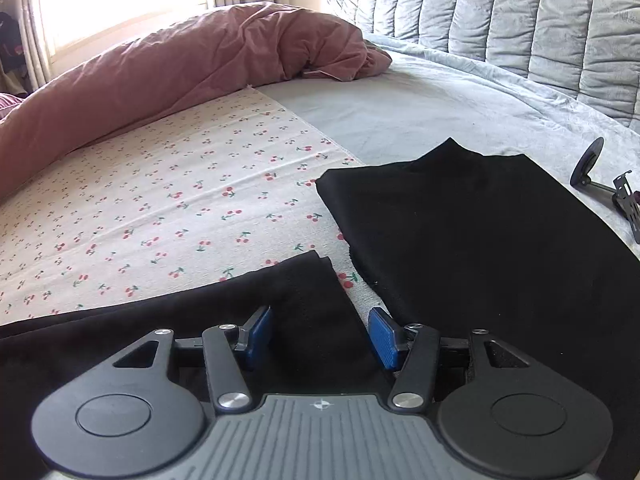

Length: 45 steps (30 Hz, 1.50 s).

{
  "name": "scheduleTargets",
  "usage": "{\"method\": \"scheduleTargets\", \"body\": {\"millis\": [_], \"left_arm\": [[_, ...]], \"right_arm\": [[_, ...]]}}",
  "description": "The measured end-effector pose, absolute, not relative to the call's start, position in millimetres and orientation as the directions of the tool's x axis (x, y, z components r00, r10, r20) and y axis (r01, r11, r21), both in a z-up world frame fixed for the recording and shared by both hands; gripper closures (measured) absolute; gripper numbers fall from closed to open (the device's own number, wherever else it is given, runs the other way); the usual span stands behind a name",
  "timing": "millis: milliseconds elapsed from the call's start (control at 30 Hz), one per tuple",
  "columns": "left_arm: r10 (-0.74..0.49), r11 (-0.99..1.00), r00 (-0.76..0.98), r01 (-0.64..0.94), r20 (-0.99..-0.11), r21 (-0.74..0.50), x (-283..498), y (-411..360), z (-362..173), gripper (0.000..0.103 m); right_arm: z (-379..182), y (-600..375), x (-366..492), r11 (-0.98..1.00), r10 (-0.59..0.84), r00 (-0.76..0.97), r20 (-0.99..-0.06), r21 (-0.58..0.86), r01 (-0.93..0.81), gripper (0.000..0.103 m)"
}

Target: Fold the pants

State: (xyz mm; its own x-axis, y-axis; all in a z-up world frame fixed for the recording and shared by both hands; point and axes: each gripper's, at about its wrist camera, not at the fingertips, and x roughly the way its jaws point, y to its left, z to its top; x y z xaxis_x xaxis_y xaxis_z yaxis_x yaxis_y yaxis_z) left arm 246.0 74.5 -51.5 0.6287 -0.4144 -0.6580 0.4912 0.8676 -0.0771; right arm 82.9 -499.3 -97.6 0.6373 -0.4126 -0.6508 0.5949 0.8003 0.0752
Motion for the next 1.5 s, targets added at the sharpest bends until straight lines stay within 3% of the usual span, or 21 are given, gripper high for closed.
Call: {"method": "scheduleTargets", "body": {"millis": [167,233,267,333,367,433,600,733,833,1000,1033,1100,1167,1233,1267,1367,1467,1500], "left_arm": [[-0.475,0.847,0.587,0.508,-0.656,-0.160,263,80,-64,0.036],[-0.500,0.837,0.577,0.513,-0.646,-0.190,267,81,-66,0.045],[-0.504,0.836,0.573,0.513,-0.646,-0.198,268,81,-66,0.049],[-0.506,0.836,0.566,0.506,-0.651,-0.211,270,81,-66,0.071],[-0.504,0.841,0.563,0.492,-0.655,-0.224,271,82,-65,0.077],[-0.498,0.853,0.561,0.453,-0.661,-0.258,271,85,-65,0.095],[-0.459,0.884,0.658,0.401,-0.597,-0.239,254,84,-51,0.100],[-0.419,0.907,0.742,0.364,-0.524,-0.211,250,85,-32,0.100],[-0.393,0.919,0.756,0.343,-0.524,-0.194,260,80,-33,0.100],[-0.346,0.935,0.721,0.322,-0.600,-0.151,277,68,-64,0.097],[-0.325,0.940,0.725,0.317,-0.608,-0.124,278,65,-71,0.091],[-0.305,0.945,0.740,0.314,-0.599,-0.093,275,63,-72,0.089],[-0.285,0.950,0.753,0.304,-0.594,-0.070,270,61,-64,0.076],[-0.282,0.950,0.774,0.307,-0.567,-0.054,258,60,-51,0.047],[-0.282,0.950,0.780,0.308,-0.558,-0.050,251,59,-44,0.042],[-0.274,0.948,0.754,0.317,-0.596,-0.034,228,53,-25,0.039],[-0.299,0.936,0.700,0.348,-0.649,-0.055,197,50,-18,0.039],[-0.307,0.931,0.685,0.359,-0.661,-0.060,187,49,-17,0.039]], "right_arm": [[-102,-510,84,0.825,-0.357,0.723,-0.592,0.164,0.542,0.042],[-102,-510,86,0.832,-0.349,0.738,-0.578,0.171,0.528,0.046],[-102,-509,87,0.835,-0.348,0.741,-0.574,0.169,0.523,0.054],[-102,-509,87,0.836,-0.353,0.743,-0.569,0.165,0.524,0.073],[-101,-509,86,0.836,-0.339,0.750,-0.567,0.184,0.517,0.086],[-99,-508,84,0.833,-0.326,0.762,-0.560,0.212,0.512,0.088],[-83,-493,84,0.834,-0.410,0.762,-0.501,0.131,0.535,0.091],[-66,-492,95,0.833,-0.444,0.782,-0.437,0.120,0.540,0.092],[-61,-489,115,0.836,-0.470,0.772,-0.428,0.064,0.545,0.093],[-85,-493,150,0.815,-0.508,0.661,-0.552,-0.060,0.577,0.089],[-90,-493,153,0.813,-0.518,0.645,-0.562,-0.087,0.576,0.085],[-90,-494,146,0.798,-0.543,0.648,-0.534,-0.089,0.595,0.070],[-79,-500,133,0.788,-0.533,0.662,-0.527,-0.025,0.615,0.066],[-66,-504,118,0.780,-0.520,0.669,-0.531,0.023,0.625,0.064],[-59,-504,108,0.776,-0.516,0.667,-0.537,0.037,0.630,0.061],[-43,-498,74,0.763,-0.508,0.658,-0.556,0.063,0.643,0.053],[-36,-486,40,0.760,-0.497,0.652,-0.572,0.075,0.645,0.035],[-35,-482,30,0.757,-0.495,0.646,-0.580,0.076,0.649,0.035]]}}
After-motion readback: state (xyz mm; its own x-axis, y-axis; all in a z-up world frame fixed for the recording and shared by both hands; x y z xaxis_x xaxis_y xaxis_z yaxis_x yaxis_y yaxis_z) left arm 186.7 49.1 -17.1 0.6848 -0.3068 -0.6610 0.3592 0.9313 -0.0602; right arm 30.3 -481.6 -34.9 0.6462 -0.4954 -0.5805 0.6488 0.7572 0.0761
